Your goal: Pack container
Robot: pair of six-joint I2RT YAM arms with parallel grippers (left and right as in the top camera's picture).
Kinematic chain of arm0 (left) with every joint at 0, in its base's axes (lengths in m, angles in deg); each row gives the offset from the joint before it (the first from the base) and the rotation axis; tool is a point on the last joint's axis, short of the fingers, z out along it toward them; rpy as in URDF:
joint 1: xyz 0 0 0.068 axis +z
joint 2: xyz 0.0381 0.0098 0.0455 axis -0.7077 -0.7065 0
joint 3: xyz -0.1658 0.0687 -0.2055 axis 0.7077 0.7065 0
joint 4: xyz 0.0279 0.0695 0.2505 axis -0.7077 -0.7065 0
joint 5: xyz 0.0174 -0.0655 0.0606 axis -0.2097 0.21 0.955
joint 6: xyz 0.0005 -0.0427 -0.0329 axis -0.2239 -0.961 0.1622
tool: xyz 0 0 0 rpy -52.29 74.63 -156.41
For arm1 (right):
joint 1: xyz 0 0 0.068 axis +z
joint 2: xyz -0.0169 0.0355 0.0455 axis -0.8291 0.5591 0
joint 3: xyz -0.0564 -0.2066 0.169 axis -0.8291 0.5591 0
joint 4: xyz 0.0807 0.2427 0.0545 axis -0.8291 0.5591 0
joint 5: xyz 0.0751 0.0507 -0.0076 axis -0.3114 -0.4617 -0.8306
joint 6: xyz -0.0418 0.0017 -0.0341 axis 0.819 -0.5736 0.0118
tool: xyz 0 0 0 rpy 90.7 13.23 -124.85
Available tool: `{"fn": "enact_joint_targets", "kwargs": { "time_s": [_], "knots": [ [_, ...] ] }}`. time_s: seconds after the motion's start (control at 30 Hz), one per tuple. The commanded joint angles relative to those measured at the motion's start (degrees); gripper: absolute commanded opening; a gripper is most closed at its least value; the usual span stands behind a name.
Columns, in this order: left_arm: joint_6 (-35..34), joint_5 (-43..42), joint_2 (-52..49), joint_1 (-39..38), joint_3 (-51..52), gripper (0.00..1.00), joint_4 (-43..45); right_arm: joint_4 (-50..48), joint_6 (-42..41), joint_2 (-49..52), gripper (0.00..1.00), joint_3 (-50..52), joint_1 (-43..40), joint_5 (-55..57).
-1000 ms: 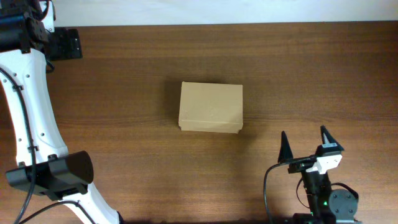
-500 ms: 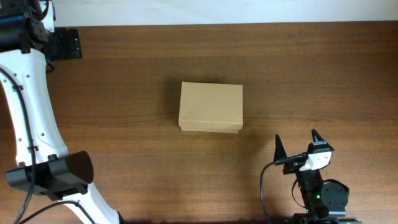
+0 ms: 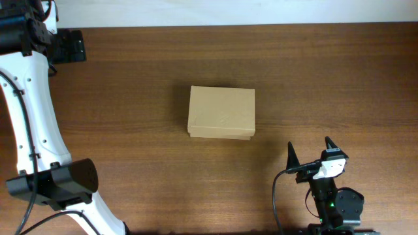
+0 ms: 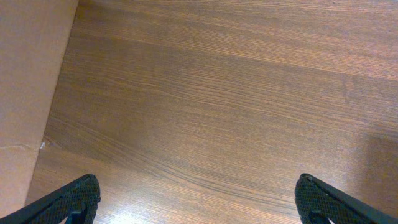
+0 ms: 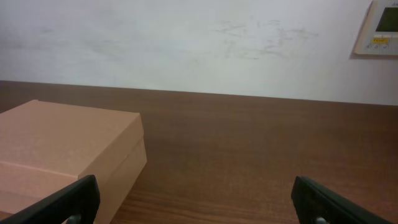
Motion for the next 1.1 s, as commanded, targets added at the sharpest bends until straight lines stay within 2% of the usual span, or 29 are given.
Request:
{"fn": "enact_joint_targets", "kwargs": {
  "time_s": [0.0, 0.47, 0.57, 0.67, 0.73, 0.87, 0.97, 1.07],
  "knots": [
    [-0.1, -0.4, 0.6, 0.1, -0.9, 1.0, 0.0, -0.3, -0.1, -0.7, 0.99, 0.6, 0.2, -0.9],
    [-0.1, -0.3, 2.2, 0.1, -0.4, 1.0, 0.0, -0.3, -0.1, -0.7, 0.99, 0.6, 0.2, -0.9],
    [-0.5, -3.2, 5.7, -0.2, 2.2, 1.0, 4.4, -0.3, -0.1, -0.7, 0.99, 0.6, 0.2, -0.9],
    [-0.6, -9.8, 12.2, -1.3, 11.0, 1.0, 17.4, -0.3, -0.1, -0.7, 0.99, 0.6, 0.2, -0.9],
    [-0.6, -12.9, 18.4, -2.6, 21.4, 1.0, 32.0, -0.3, -0.1, -0.7, 0.99, 0.6, 0.2, -0.9],
    [-0.6, -13.1, 30.8, -5.5, 44.1, 1.0, 59.6, -0.3, -0.1, -0.7, 0.99, 0.6, 0.2, -0.9],
    [-0.6, -13.1, 39.4, -6.6, 60.3, 1.0, 72.8, -0.3, -0.1, -0.7, 0.99, 0.6, 0.2, -0.9],
    [-0.6, -13.1, 47.8, -6.8, 75.0, 1.0, 78.6, -0.3, -0.1, -0.7, 0.99, 0.6, 0.2, -0.9]
  ]
}}
